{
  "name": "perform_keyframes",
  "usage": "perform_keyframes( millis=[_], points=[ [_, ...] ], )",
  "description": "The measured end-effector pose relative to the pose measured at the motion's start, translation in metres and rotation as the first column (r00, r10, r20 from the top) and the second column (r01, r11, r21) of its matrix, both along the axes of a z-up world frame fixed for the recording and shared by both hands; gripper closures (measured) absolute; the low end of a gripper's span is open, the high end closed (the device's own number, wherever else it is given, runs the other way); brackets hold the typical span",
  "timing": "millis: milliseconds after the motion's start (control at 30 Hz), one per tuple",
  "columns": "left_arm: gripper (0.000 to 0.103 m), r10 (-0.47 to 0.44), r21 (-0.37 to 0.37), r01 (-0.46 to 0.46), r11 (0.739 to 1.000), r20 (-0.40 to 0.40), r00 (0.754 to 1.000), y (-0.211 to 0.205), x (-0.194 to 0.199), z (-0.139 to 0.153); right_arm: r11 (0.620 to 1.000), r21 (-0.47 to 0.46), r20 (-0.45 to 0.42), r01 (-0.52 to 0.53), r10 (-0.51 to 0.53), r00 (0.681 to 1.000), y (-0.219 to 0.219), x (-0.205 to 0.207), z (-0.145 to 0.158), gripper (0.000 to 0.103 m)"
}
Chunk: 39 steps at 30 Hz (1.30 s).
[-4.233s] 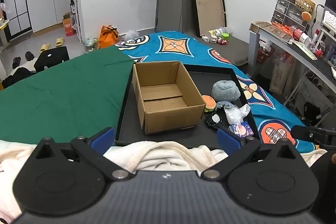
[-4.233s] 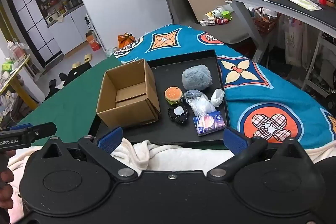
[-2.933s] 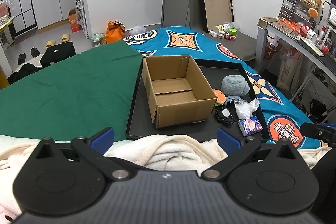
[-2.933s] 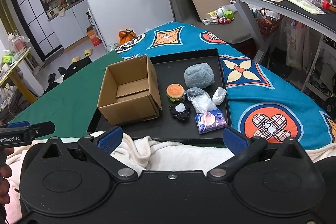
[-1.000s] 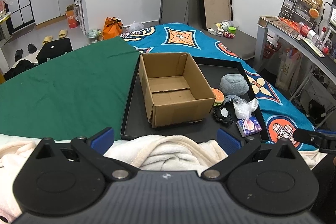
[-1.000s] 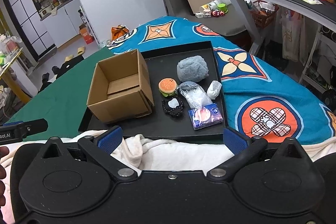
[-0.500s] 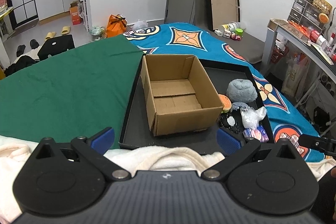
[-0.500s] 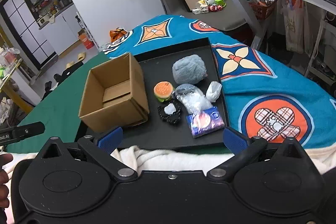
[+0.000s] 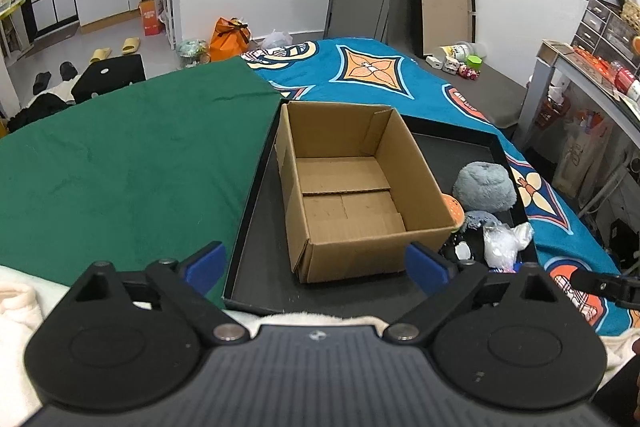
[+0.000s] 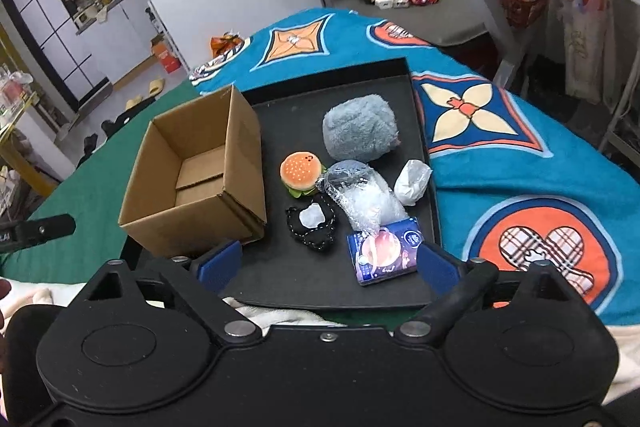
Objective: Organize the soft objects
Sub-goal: 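Reach the right gripper to the blue tissue pack and grasp it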
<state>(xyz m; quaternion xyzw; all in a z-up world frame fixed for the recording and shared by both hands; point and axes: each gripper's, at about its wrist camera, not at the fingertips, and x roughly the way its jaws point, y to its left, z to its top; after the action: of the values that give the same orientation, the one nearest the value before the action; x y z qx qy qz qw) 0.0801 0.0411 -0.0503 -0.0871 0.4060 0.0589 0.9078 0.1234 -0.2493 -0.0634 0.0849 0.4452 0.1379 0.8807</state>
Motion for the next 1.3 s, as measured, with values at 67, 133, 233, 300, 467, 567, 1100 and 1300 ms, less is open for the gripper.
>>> perform_keyframes(
  millis=[67, 133, 233, 300, 467, 567, 1100, 1300],
  points=[
    [0.017, 0.007, -0.008, -0.007, 1.000, -0.005, 1.000, 0.003, 0.007, -0.004, 1.000, -0.013, -0.003, -0.019, 0.019, 1.000, 0.003, 0.007, -0.005, 0.014],
    [0.026, 0.015, -0.018, -0.015, 1.000, -0.008, 1.000, 0.007, 0.013, -0.009, 0.999, -0.021, -0.013, -0.030, 0.030, 0.999, 0.005, 0.013, -0.011, 0.016],
    [0.035, 0.024, -0.049, -0.025, 0.999, -0.026, 0.999, 0.012, 0.024, -0.015, 0.999, -0.029, -0.038, -0.043, 0.042, 0.998, 0.006, 0.022, -0.019, 0.021],
    [0.039, 0.024, -0.063, -0.026, 0.998, -0.035, 0.999, 0.014, 0.031, -0.019, 0.998, -0.036, -0.054, -0.044, 0.042, 0.998, 0.007, 0.027, -0.024, 0.021],
    [0.051, 0.022, -0.072, -0.026, 0.997, -0.057, 0.998, 0.019, 0.047, -0.028, 0.997, -0.066, -0.083, -0.051, 0.046, 0.995, 0.009, 0.042, -0.037, 0.023],
    [0.053, 0.020, -0.079, -0.026, 0.997, -0.074, 0.997, 0.021, 0.055, -0.037, 0.995, -0.083, -0.103, -0.052, 0.043, 0.994, 0.010, 0.049, -0.046, 0.023],
    [0.075, 0.020, -0.114, -0.035, 0.993, -0.126, 0.992, 0.033, 0.088, -0.067, 0.979, -0.190, -0.193, -0.072, 0.034, 0.981, 0.019, 0.081, -0.087, 0.023],
    [0.086, -0.004, -0.095, -0.010, 0.995, -0.142, 0.990, 0.027, 0.092, -0.075, 0.971, -0.223, -0.222, -0.080, 0.030, 0.975, 0.019, 0.088, -0.101, 0.022]
  ],
)
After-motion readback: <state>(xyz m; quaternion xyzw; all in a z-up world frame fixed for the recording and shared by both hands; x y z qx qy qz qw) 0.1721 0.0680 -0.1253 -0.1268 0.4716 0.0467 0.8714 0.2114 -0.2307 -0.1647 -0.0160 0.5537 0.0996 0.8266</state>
